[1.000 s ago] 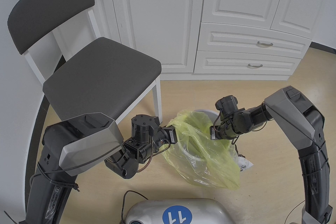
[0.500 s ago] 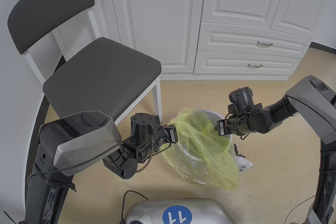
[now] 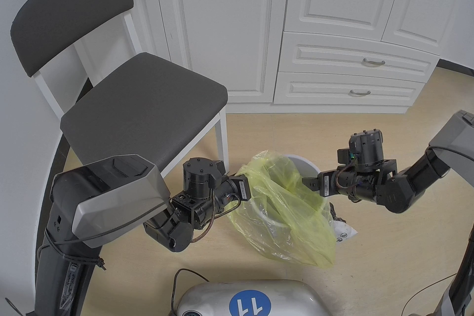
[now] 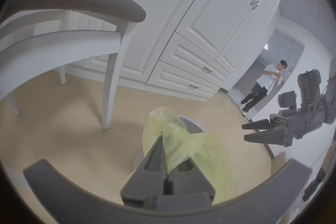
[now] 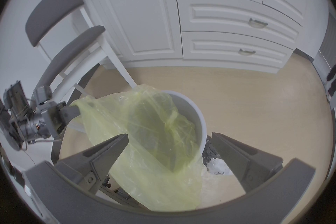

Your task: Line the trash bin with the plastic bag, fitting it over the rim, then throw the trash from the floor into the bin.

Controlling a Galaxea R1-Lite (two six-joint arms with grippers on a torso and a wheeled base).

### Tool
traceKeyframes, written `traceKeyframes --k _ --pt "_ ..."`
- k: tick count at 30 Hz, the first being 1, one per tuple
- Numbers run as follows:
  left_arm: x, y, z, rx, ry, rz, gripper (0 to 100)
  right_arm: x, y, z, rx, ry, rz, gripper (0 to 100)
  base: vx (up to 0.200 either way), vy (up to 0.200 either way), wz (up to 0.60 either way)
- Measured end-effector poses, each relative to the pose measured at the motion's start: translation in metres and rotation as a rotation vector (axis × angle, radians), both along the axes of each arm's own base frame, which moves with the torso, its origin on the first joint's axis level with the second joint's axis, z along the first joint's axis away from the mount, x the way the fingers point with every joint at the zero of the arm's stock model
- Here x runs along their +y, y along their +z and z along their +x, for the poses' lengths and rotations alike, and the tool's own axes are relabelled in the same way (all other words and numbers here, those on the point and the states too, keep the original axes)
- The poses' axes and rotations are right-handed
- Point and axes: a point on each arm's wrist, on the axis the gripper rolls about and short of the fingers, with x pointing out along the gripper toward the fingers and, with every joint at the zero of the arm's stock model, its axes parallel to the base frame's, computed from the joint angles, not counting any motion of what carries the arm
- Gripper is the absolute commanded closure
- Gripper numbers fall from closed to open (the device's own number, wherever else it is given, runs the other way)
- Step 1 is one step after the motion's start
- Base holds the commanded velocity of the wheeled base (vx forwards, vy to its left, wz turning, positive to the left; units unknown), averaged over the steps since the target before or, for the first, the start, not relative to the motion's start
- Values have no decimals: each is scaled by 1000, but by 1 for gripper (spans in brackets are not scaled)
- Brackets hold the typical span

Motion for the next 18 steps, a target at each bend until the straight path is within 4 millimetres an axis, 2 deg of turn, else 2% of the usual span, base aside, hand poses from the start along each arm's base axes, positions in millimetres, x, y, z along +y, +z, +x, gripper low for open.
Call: traceKeyframes --k 7,8,18 --pt "1 1 -1 0 0 3 100 -2 -4 -30 -120 95 -80 0 0 0 0" --pt "1 2 -1 1 0 4 0 -1 -6 -35 -127 113 -96 0 0 0 0" --pt "1 2 -1 0 0 6 0 22 -27 -74 -132 287 -192 0 0 0 0"
